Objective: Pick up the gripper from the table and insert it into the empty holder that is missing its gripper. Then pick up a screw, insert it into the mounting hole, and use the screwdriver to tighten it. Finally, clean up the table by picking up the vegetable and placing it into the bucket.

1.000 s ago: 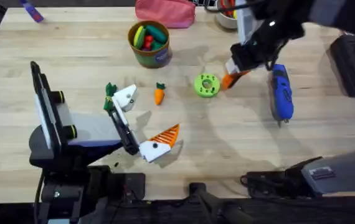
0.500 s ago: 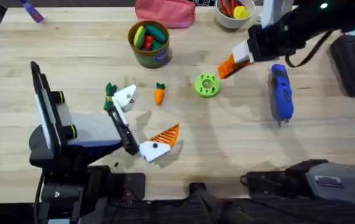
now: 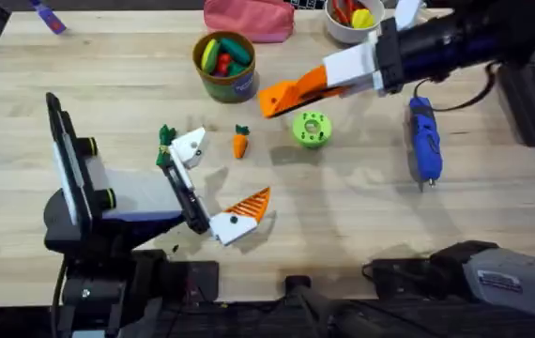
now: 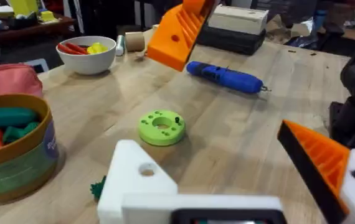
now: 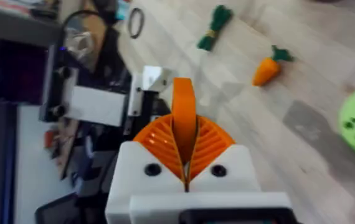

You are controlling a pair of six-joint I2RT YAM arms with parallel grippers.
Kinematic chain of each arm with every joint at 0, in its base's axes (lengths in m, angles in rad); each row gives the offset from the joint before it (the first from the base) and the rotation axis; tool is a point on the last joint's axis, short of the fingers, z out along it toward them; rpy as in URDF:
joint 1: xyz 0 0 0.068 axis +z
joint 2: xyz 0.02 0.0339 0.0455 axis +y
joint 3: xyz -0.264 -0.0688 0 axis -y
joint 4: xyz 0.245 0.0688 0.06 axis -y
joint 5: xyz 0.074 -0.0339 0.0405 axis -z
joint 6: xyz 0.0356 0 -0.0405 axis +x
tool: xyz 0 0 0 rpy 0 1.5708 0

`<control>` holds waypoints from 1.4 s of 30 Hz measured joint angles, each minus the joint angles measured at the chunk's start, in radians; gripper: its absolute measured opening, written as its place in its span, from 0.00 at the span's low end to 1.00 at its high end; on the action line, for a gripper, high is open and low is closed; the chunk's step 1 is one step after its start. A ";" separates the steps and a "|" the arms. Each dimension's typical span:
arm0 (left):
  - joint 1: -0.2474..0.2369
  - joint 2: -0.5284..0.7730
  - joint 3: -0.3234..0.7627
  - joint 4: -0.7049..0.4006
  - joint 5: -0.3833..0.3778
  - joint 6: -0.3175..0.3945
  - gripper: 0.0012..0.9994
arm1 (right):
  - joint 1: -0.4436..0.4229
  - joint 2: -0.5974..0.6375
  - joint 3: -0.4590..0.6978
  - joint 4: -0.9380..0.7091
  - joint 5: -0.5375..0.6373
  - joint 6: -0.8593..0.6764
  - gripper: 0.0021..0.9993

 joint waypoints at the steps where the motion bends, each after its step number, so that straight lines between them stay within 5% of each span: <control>1: 0.000 0.000 0.000 0.000 0.000 0.000 0.99 | 0.000 0.000 -0.019 0.030 -0.034 0.006 0.01; 12: 0.000 0.000 0.000 0.000 0.000 0.000 0.99 | 0.000 0.003 -0.246 0.339 -0.323 0.145 0.01; 23: 0.000 0.000 0.000 0.000 0.000 0.000 0.99 | 0.000 0.151 -0.287 0.458 -0.513 0.208 0.01; 42: 0.000 0.000 0.000 0.000 0.000 0.000 0.99 | 0.059 0.315 -0.292 0.615 -0.546 0.270 0.01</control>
